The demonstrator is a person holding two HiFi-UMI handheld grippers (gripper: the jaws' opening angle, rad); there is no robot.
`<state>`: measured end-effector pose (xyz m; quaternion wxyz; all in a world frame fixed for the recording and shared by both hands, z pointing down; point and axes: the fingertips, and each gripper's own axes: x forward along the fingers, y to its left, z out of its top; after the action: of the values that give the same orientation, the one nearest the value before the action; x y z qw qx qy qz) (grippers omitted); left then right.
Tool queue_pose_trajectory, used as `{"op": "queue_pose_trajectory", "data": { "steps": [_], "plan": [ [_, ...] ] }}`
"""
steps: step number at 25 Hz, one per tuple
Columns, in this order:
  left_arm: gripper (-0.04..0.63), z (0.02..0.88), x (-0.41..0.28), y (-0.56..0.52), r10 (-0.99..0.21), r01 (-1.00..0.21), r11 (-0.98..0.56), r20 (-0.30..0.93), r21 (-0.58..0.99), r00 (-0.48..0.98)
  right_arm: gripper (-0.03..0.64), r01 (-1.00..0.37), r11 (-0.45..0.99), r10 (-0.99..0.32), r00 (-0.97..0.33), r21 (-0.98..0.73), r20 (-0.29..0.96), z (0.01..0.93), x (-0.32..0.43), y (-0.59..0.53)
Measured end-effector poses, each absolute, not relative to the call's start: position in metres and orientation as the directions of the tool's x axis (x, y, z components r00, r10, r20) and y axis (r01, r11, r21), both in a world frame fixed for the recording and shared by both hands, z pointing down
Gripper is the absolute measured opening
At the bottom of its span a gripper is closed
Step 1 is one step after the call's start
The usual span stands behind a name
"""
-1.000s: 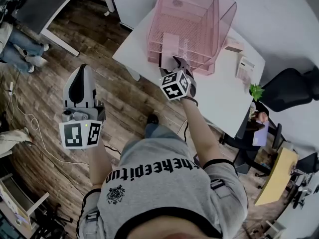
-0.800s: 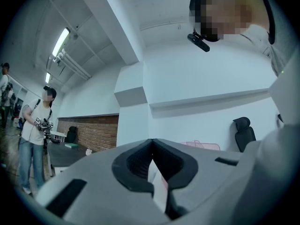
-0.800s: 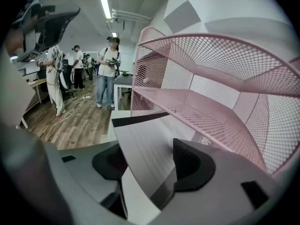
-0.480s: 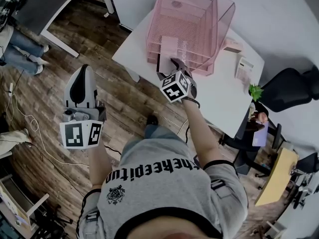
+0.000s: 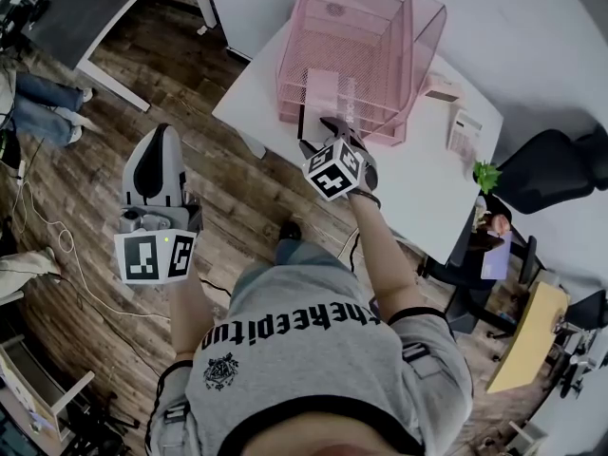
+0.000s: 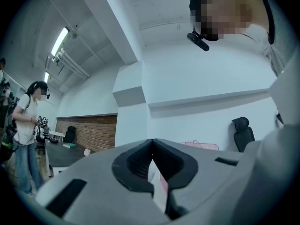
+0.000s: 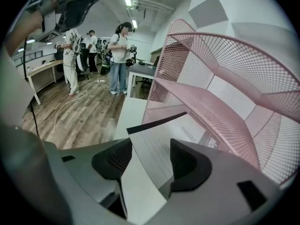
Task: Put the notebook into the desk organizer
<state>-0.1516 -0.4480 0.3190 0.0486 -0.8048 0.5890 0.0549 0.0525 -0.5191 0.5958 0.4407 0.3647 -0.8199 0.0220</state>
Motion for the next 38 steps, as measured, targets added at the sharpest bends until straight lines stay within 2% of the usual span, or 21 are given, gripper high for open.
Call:
{"op": "queue_pose_trajectory", "data": {
  "steps": [2,10,15,23,29,31,34,38],
  "plan": [
    [0.003,0.319,-0.149,-0.450,-0.941,-0.952,-0.306,-0.145,-0.013,0.304,0.228,-0.618,0.709,-0.615,-0.305,0.340,0.727,0.596,0.059,-0.526],
    [0.003,0.321,-0.147,-0.451,-0.943,-0.953,-0.304,-0.140,-0.016,0.303,0.222,-0.689,0.613,-0.687,-0.224,0.386,0.692,0.602,0.069,-0.548],
    [0.003,0.320,-0.147,-0.449,-0.943,-0.954,-0.301,-0.140,-0.018,0.300,0.222,-0.791,0.528,-0.719,-0.221,0.311,0.659,0.598,0.071,-0.558],
    [0.003,0.317,-0.148,-0.437,-0.939,-0.950,-0.311,-0.146,-0.023,0.311,0.225,-0.812,0.524,-0.719,-0.262,0.255,0.644,0.595,0.063,-0.549],
    [0.003,0.308,-0.144,-0.434,-0.919,-0.932,-0.362,-0.161,-0.024,0.361,0.222,-0.873,0.483,-0.733,-0.360,0.070,0.577,0.573,0.055,-0.530],
    [0.003,0.304,-0.141,-0.434,-0.908,-0.922,-0.385,-0.167,-0.024,0.384,0.172,-0.892,0.451,-0.755,-0.361,0.034,0.547,0.561,0.057,-0.523],
    [0.003,0.297,-0.137,-0.432,-0.889,-0.904,-0.426,-0.175,-0.029,0.424,0.024,-0.922,0.386,-0.805,-0.316,0.038,0.502,0.538,0.063,-0.513],
    [0.003,0.292,-0.133,-0.430,-0.863,-0.880,-0.475,-0.180,-0.028,0.472,0.002,-0.944,0.328,-0.859,-0.287,0.026,0.424,0.507,0.068,-0.499]
  ]
}}
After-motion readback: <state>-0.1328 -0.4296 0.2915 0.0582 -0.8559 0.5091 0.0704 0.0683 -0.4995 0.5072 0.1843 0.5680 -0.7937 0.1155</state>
